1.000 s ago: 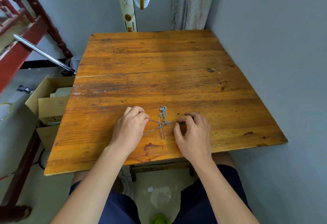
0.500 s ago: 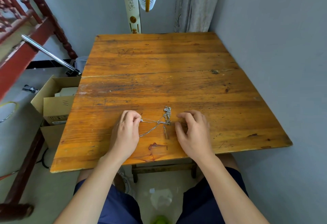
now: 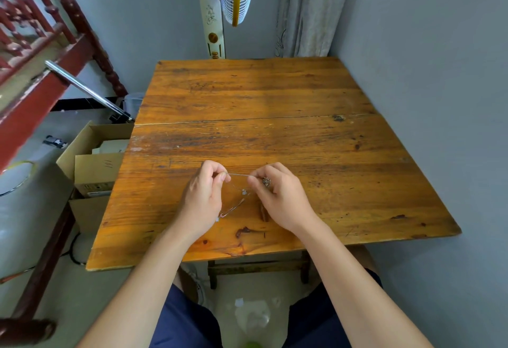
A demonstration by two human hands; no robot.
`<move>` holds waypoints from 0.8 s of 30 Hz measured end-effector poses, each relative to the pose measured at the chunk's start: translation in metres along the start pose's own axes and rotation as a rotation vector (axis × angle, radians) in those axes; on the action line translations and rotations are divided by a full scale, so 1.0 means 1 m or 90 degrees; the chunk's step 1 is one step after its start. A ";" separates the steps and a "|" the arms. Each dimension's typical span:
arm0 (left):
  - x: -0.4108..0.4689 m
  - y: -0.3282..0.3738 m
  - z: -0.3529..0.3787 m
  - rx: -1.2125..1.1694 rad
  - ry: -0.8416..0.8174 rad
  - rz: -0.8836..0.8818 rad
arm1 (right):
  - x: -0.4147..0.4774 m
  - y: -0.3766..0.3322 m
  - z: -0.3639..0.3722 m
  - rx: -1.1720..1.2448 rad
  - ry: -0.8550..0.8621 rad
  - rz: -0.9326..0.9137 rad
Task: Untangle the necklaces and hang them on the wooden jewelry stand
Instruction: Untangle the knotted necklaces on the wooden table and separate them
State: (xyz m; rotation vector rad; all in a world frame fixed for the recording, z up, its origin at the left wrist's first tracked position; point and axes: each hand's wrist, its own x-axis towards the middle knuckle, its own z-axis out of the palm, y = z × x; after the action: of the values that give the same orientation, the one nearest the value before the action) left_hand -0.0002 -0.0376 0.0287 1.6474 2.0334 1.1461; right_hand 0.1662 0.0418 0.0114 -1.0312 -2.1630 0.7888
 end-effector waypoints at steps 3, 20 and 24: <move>0.006 0.005 -0.001 -0.108 -0.014 -0.065 | 0.000 0.008 -0.012 -0.118 -0.035 -0.015; 0.029 0.020 0.000 -0.364 0.045 -0.208 | -0.005 0.014 -0.022 0.055 -0.081 0.101; 0.026 0.006 0.007 -0.255 0.020 -0.221 | -0.003 0.017 -0.025 0.078 -0.068 0.127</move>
State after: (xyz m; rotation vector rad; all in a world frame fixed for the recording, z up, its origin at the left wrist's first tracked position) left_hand 0.0004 -0.0107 0.0353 1.0470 1.8555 1.3423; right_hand 0.1937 0.0547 0.0147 -1.1764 -2.0924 1.0774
